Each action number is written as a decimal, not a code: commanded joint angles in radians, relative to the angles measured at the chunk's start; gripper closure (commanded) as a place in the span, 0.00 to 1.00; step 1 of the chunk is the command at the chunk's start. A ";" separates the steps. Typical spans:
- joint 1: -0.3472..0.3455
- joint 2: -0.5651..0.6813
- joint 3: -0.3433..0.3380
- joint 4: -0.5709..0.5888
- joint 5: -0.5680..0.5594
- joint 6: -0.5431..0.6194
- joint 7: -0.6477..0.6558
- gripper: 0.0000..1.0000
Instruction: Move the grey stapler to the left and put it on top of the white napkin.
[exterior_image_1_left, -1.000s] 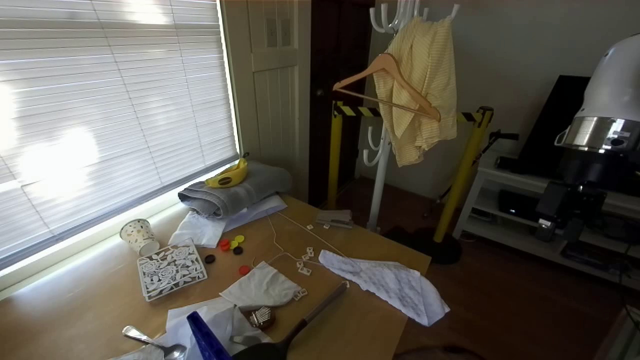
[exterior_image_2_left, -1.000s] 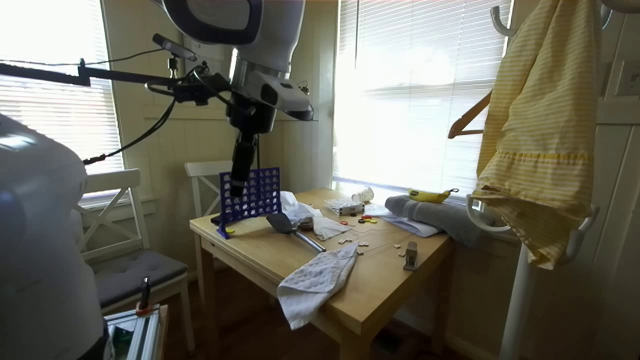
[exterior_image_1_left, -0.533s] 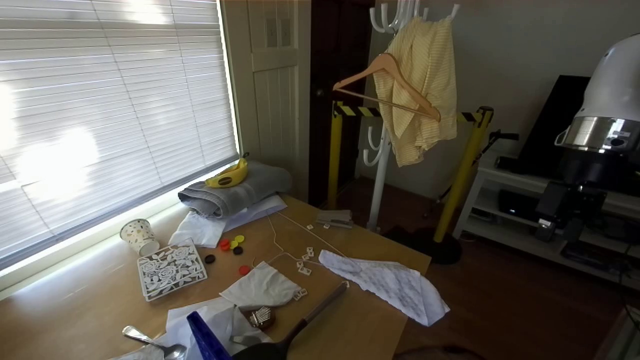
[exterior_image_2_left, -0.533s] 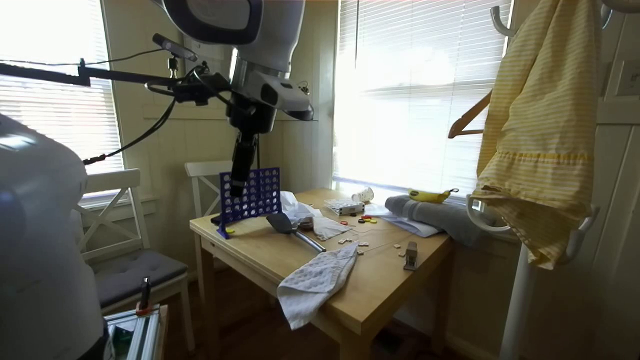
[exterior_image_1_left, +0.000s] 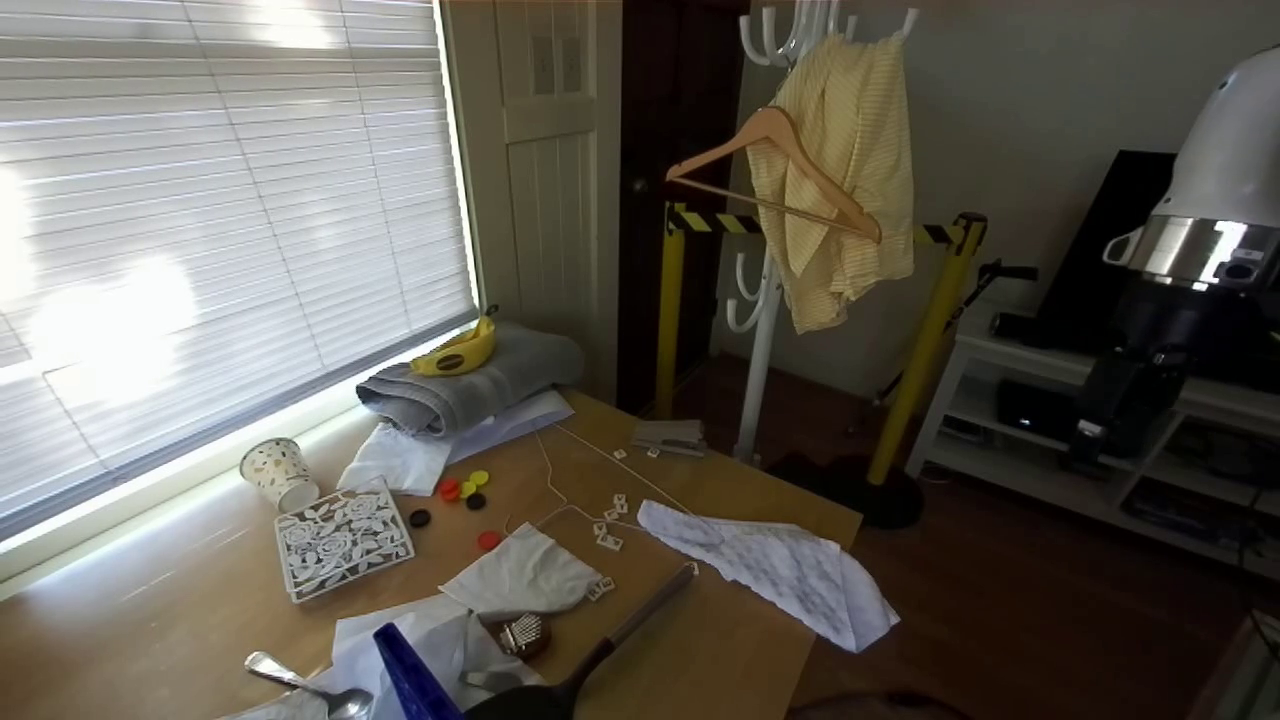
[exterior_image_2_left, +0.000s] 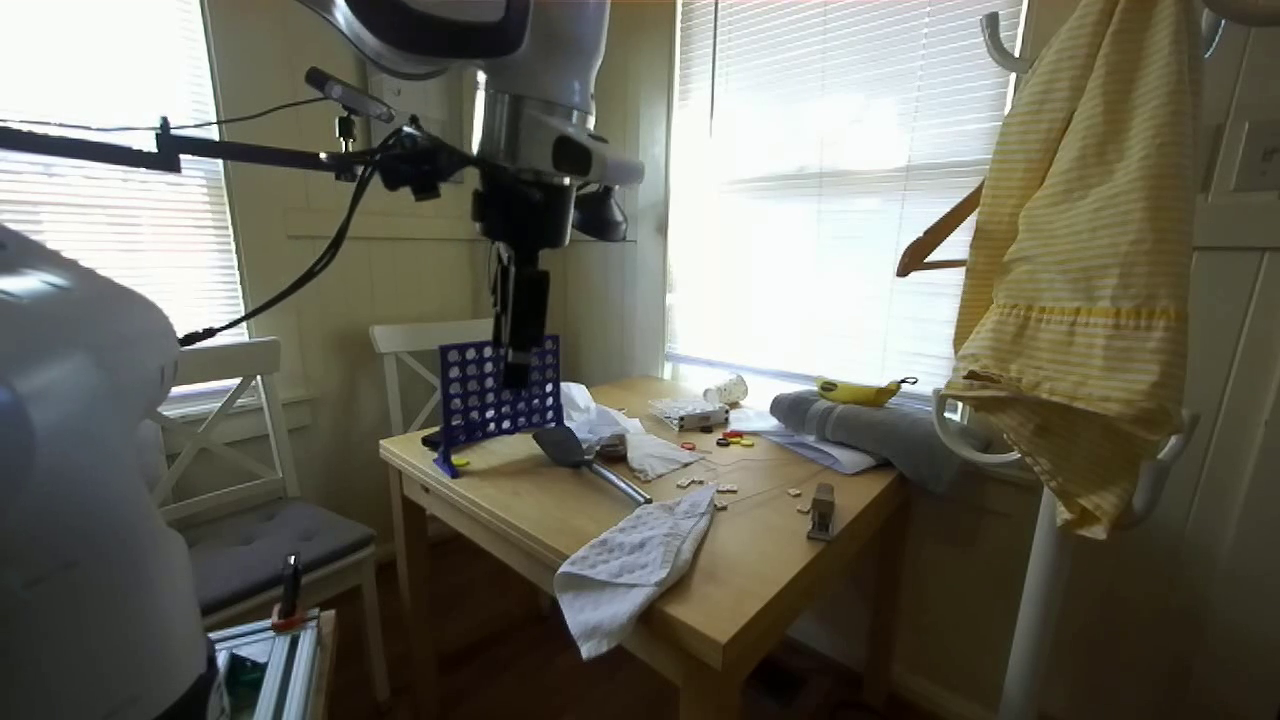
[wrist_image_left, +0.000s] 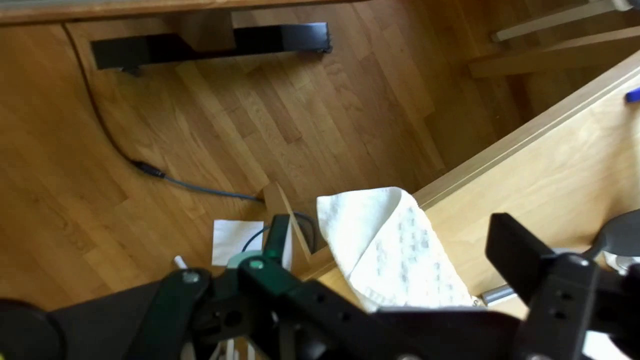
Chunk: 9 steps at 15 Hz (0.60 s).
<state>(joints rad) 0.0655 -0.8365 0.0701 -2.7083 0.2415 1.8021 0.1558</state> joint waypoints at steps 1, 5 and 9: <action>-0.037 0.095 0.003 0.102 -0.164 0.023 -0.118 0.00; -0.050 0.201 0.006 0.202 -0.341 0.142 -0.203 0.00; -0.037 0.312 -0.012 0.284 -0.442 0.343 -0.274 0.00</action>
<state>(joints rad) 0.0270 -0.6314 0.0691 -2.5089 -0.1399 2.0514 -0.0633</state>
